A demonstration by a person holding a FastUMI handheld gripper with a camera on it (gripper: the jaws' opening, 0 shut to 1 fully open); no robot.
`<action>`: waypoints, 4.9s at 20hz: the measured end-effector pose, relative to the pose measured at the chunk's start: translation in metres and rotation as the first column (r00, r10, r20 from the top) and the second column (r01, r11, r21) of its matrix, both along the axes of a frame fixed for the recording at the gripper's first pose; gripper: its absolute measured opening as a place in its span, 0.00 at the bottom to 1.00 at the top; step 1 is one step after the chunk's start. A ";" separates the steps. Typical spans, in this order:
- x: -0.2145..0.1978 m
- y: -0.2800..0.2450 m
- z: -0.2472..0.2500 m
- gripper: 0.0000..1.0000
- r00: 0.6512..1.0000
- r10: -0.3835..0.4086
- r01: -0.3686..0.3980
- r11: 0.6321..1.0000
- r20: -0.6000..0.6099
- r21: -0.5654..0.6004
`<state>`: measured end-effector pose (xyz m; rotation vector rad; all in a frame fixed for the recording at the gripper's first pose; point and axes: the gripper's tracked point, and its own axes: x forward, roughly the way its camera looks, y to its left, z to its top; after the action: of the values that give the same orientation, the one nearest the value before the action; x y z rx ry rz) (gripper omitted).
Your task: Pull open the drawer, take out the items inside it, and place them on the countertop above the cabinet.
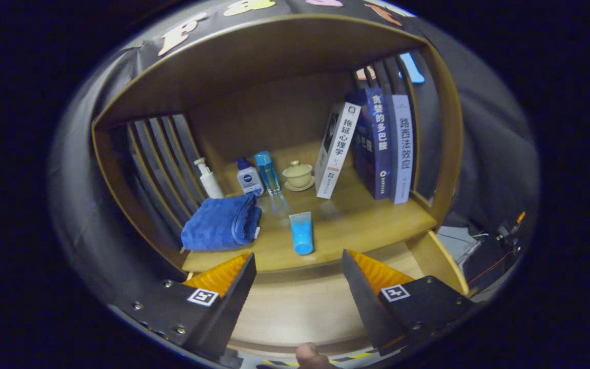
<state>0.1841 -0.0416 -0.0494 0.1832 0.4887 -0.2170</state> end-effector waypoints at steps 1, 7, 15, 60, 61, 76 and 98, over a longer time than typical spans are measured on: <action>-0.013 0.004 0.008 0.99 1.000 0.011 -0.011 1.000 0.012 -0.006; -0.097 0.025 0.028 0.99 0.995 0.036 -0.028 0.996 0.091 -0.085; -0.166 0.045 -0.013 0.99 0.984 0.047 -0.018 0.986 0.170 -0.168; -0.093 0.048 -0.172 0.99 0.943 0.092 -0.008 0.968 0.320 -0.253; -0.088 0.049 -0.168 0.99 0.940 0.091 -0.004 0.967 0.329 -0.256; -0.016 0.044 -0.178 0.99 0.955 0.079 -0.010 0.972 0.286 -0.236; 0.014 0.039 -0.196 0.99 0.981 0.086 -0.057 0.984 0.173 -0.166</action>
<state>0.1986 -0.0030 -0.2451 0.0265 0.2956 -0.1663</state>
